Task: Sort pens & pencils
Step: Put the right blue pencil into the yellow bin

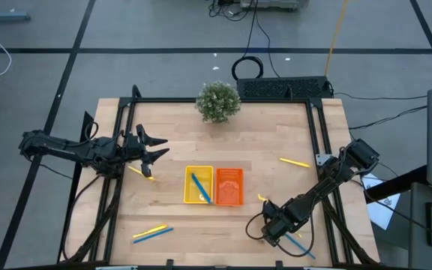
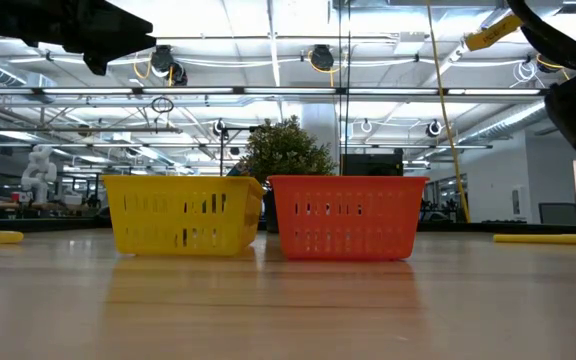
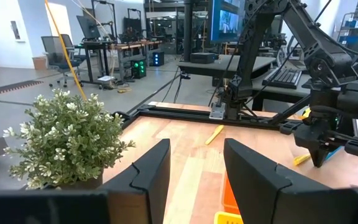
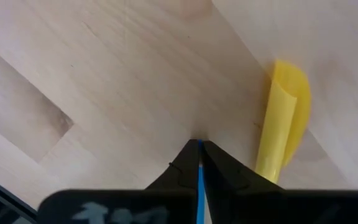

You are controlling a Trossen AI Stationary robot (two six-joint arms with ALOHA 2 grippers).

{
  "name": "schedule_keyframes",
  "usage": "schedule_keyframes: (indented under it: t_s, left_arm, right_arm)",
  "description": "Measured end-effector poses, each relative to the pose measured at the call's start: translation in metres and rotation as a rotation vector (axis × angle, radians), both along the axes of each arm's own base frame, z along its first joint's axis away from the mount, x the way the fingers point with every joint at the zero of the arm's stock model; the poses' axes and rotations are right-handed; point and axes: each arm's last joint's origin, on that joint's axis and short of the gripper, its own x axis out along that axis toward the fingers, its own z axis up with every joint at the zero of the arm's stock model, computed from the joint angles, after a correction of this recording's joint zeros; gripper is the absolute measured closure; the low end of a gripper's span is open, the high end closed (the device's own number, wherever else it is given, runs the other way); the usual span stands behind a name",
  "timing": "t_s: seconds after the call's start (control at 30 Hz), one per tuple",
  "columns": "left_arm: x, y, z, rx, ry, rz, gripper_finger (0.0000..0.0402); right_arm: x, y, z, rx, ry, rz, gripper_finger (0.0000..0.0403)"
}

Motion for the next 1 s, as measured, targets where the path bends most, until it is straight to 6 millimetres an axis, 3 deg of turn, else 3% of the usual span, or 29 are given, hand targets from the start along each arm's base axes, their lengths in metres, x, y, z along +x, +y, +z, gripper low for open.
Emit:
schedule_keyframes:
  t_s: [0.3, 0.63, 1.0]
  left_arm:
    - [0.000, 0.000, 0.000, 0.000, 0.000, 0.000, 0.0245]
    - [0.000, 0.000, 0.000, 0.000, 0.000, 0.000, 0.0245]
    - [0.000, 0.000, 0.000, 0.001, -0.001, 0.000, 0.0245]
  right_arm:
    - [0.005, -0.010, 0.014, -0.068, -0.127, 0.051, 0.0403]
    - [0.011, -0.024, 0.038, -0.031, -0.216, 0.127, 0.0403]
    - [0.000, -0.042, 0.094, -0.031, -0.468, 0.212, 0.0403]
